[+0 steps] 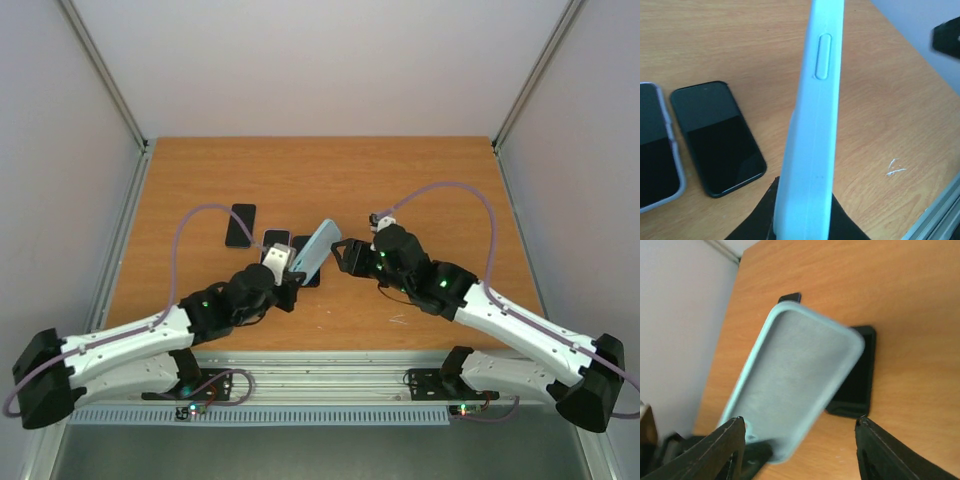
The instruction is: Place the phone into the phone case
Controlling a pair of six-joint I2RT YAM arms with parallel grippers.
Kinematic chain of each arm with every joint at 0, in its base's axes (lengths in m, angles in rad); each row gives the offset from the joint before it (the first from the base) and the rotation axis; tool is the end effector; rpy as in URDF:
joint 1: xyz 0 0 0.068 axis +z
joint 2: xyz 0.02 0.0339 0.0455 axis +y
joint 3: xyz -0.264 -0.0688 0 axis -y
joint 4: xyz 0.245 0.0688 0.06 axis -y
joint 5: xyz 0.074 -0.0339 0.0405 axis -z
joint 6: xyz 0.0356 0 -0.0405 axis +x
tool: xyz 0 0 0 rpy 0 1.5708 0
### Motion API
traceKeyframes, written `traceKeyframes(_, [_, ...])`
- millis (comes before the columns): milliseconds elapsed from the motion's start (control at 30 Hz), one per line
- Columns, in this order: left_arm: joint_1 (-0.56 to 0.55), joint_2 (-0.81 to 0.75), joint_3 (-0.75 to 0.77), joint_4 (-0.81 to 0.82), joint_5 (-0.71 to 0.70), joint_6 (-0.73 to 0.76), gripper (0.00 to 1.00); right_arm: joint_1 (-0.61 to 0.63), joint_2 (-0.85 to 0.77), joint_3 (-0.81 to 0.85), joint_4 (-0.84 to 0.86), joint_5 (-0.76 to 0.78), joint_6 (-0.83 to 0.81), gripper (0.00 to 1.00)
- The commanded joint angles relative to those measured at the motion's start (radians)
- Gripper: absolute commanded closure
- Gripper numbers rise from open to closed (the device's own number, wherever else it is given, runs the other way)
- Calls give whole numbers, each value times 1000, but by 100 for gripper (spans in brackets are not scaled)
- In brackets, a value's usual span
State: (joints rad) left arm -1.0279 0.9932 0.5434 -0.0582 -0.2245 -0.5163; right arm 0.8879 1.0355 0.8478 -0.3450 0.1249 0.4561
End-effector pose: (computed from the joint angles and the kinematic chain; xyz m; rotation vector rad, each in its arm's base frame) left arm 0.1192 -0.1822 0.2293 0.4041 2.1055 -0.7045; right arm 0.1495 0.1767 0.2983 -0.3893 2.1372 0.6659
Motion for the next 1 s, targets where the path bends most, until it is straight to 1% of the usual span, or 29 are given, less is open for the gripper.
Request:
traceKeyframes(0, [35, -110, 69, -230, 39, 61, 99, -32, -57, 85, -200, -41, -354, 32])
traceKeyframes(67, [40, -150, 93, -310, 64, 57, 99, -47, -70, 107, -270, -76, -461, 25])
traceKeyframes(167, [40, -179, 157, -467, 107, 76, 99, -60, -80, 128, -342, -134, -582, 22])
traceKeyframes(333, [40, -170, 306, -665, 190, 168, 100, -63, -88, 144, -397, -237, -701, 7])
traceKeyframes(400, [40, -156, 358, -721, 206, 212, 100, -63, -88, 144, -397, -264, -720, 4])
traceKeyframes(500, [40, -124, 425, -791, 231, 327, 100, -63, -89, 126, -383, -320, -760, 2])
traceKeyframes(633, [40, -50, 509, -898, 299, 458, 100, -61, -119, 91, -348, -352, -799, 2])
traceKeyframes(767, [40, 18, 555, -960, 369, 586, 100, -62, -143, 55, -302, -417, -830, 1])
traceKeyframes(867, [40, 49, 585, -975, 410, 628, 100, -61, -131, 42, -283, -440, -839, 3])
traceKeyframes(967, [40, 80, 612, -997, 452, 659, 100, -60, -110, 31, -269, -526, -861, 9])
